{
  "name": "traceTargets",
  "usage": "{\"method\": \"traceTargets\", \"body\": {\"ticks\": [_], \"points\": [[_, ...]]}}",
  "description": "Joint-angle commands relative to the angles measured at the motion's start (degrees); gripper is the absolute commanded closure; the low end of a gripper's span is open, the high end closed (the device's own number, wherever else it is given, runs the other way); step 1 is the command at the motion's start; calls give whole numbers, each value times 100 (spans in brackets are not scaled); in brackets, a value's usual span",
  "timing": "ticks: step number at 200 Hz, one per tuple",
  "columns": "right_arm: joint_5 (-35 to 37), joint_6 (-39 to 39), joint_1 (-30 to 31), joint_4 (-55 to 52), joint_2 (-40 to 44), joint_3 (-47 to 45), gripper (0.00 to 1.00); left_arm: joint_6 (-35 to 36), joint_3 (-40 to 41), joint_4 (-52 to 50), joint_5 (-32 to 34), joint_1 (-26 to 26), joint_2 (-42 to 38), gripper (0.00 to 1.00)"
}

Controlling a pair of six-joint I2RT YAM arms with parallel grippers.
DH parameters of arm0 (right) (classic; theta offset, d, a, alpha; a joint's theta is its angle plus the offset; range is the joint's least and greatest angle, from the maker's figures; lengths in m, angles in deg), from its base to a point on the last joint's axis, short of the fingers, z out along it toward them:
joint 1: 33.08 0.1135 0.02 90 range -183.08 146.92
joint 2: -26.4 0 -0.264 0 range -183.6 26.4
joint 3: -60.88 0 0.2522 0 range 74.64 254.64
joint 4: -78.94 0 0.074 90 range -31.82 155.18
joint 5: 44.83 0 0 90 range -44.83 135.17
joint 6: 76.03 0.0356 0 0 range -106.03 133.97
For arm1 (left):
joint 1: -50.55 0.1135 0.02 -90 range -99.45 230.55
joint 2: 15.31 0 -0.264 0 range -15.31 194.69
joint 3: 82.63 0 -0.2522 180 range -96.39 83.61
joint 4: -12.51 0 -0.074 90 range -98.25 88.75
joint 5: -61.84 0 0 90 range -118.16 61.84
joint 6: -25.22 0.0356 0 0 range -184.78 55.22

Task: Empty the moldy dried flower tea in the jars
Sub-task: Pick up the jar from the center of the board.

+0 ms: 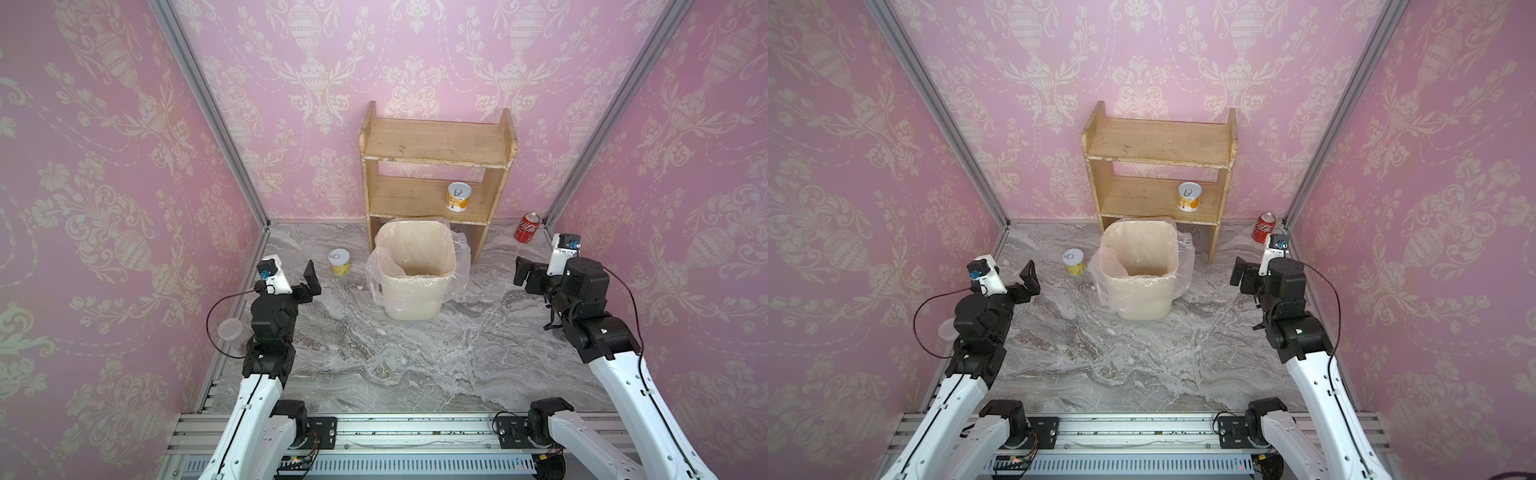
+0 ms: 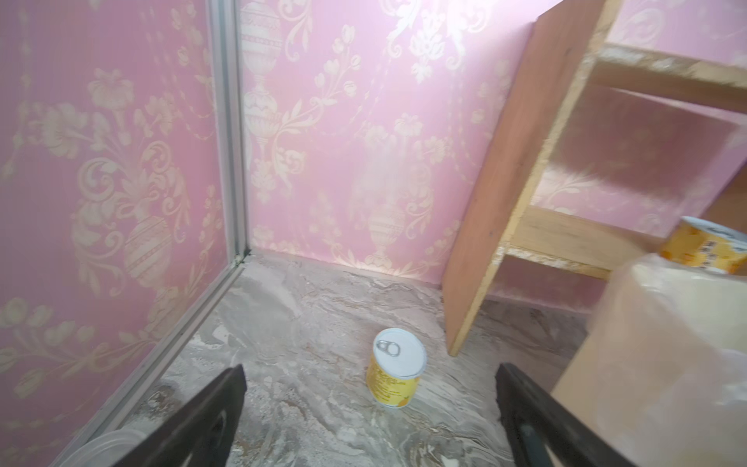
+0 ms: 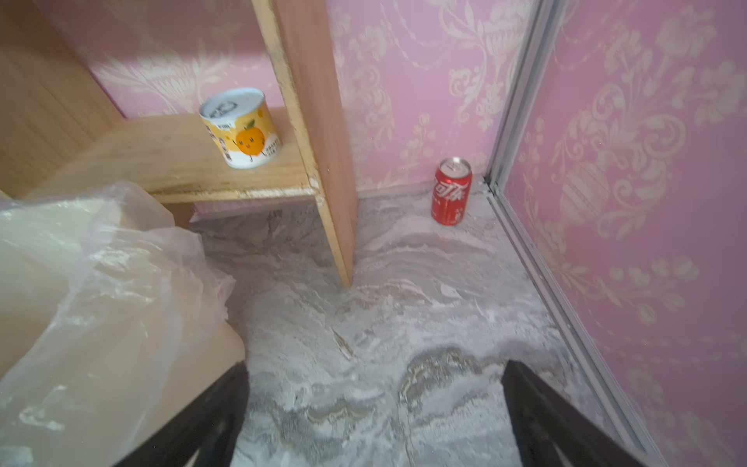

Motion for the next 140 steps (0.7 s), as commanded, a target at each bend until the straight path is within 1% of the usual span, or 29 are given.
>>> {"method": "traceTargets", "body": {"ticks": [1, 19, 31, 40, 48, 61, 80, 93, 104, 123, 140], "points": [[348, 366, -114, -1884, -46, 340, 0, -469, -363, -1001, -1578, -2, -255, 1], [296, 391, -416, -2385, -232, 572, 0, -718, -550, -981, -2545, -24, -286, 1], [155, 343, -697, -2552, -406, 632, 0, -912, -612, -961, -2918, -94, -271, 1], [-4, 326, -968, -2644, -582, 679, 0, -1002, -623, -931, -3057, -205, -283, 1], [-130, 320, -1179, -2721, -752, 718, 0, -1014, -645, -950, -3086, -355, -294, 1], [-227, 310, -1419, -2816, -999, 798, 0, -997, -676, -1060, -2929, -639, -298, 1], [-121, 336, -1694, -2867, -1293, 918, 0, -937, -714, -1180, -2645, -1132, -202, 1], [-98, 341, -1873, -2830, -1413, 959, 0, -963, -702, -1182, -2547, -1354, -64, 1], [-42, 317, -2045, -2821, -1566, 989, 0, -1041, -710, -1158, -2615, -1410, 51, 1], [-162, 382, -2401, -2684, -1702, 909, 0, -1161, -677, -1095, -2716, -1428, 149, 1], [12, 566, -2511, -2623, -1684, 864, 0, -1220, -602, -939, -2743, -1432, 154, 1]]}}
